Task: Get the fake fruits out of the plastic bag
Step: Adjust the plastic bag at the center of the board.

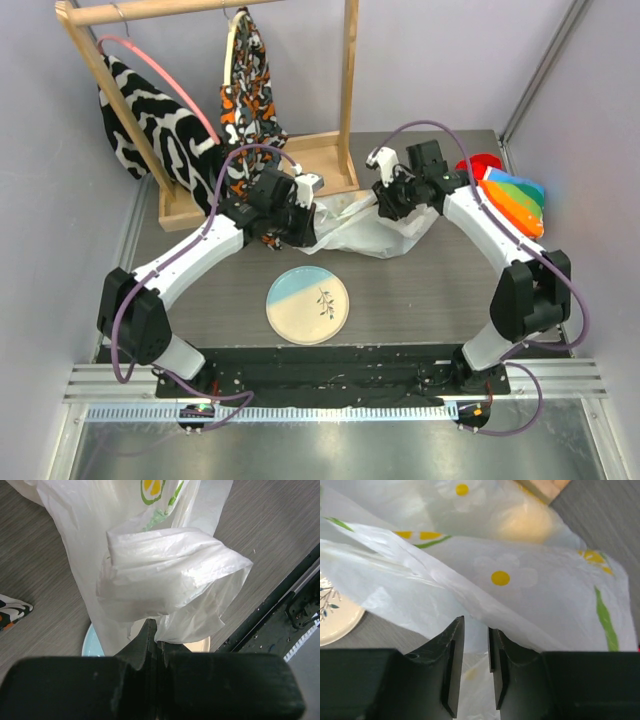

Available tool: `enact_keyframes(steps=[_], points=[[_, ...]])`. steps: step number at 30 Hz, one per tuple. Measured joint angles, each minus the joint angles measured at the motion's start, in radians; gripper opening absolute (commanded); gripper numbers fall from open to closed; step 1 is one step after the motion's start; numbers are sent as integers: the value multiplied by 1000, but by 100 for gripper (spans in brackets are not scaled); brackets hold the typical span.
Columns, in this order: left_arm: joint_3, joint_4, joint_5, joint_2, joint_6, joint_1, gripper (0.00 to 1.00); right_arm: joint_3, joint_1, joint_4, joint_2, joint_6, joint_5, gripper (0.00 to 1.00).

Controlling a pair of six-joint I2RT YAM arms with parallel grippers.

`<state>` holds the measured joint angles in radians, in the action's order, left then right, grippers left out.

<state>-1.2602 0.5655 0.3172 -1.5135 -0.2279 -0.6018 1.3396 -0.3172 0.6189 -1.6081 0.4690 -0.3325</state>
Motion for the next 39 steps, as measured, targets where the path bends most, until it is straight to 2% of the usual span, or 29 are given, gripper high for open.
enact_keyframes(steps=[2,5,9,14,20,25,27,28,30,31,34,37,39], points=[[0,0,0,0,0,0,0,31,0,21,24,7,-37,50],[0,0,0,0,1,0,0,32,-3,29,91,17,-67,56],[0,0,0,0,4,0,0,32,-11,34,130,39,-79,59],[0,0,0,0,5,0,0,14,-19,63,86,74,-72,62],[0,0,0,0,9,0,0,-66,-35,40,63,92,31,61],[0,0,0,0,24,0,0,-71,-39,17,61,110,87,60],[0,0,0,0,27,0,0,-78,-39,1,61,122,103,52],[0,0,0,0,27,0,0,-84,-39,-3,61,130,104,39],[0,0,0,0,27,0,0,-113,-39,-21,61,155,106,25],[0,0,0,0,29,0,0,-141,-39,-27,61,167,105,12],[0,0,0,0,31,0,0,-212,-39,-6,61,240,87,2],[0,0,0,0,33,0,0,-277,-39,85,97,352,50,1],[0,0,3,0,35,0,0,-333,-39,175,180,458,20,2]])
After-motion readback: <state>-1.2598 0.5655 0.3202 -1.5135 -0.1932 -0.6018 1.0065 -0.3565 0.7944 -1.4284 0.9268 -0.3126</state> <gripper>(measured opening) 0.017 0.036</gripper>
